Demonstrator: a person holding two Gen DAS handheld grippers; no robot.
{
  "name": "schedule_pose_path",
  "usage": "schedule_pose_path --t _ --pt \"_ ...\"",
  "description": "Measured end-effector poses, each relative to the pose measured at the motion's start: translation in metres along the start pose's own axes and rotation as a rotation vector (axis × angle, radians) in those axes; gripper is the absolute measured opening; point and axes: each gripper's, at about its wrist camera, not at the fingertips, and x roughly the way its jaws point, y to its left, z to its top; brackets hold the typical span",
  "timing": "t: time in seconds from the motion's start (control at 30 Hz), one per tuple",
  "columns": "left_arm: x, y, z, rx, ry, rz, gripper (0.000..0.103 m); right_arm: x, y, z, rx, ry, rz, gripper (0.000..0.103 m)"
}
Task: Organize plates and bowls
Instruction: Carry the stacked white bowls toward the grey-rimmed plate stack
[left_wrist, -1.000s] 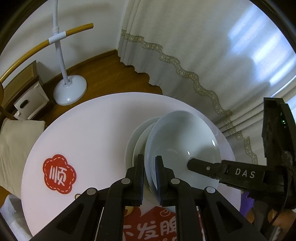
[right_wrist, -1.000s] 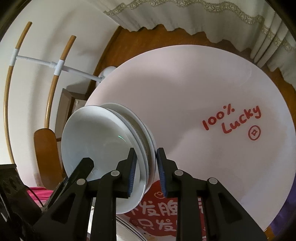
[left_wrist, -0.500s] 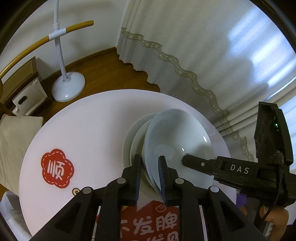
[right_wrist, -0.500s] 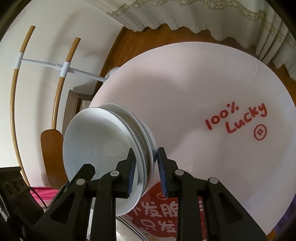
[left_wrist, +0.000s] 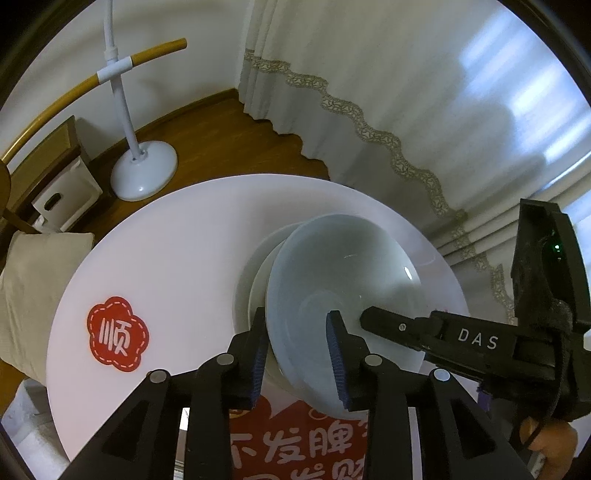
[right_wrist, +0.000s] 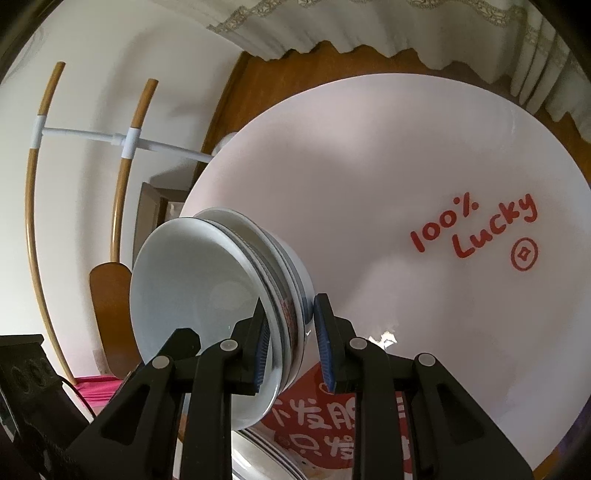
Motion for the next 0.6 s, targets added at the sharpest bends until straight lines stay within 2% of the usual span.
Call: schedule_pose_path --t 0.2,0.6 --pt "-0.001 -0.001 0.0 -0.001 -0.002 0.003 0.024 -0.004 0.001 0.0 0.021 0.003 -0.008 0.026" --pt "-0.006 0.002 0.001 -0.005 0.034 -0.007 0.027 -0.002 -0.009 0.003 0.033 0.017 0.049 0.025"
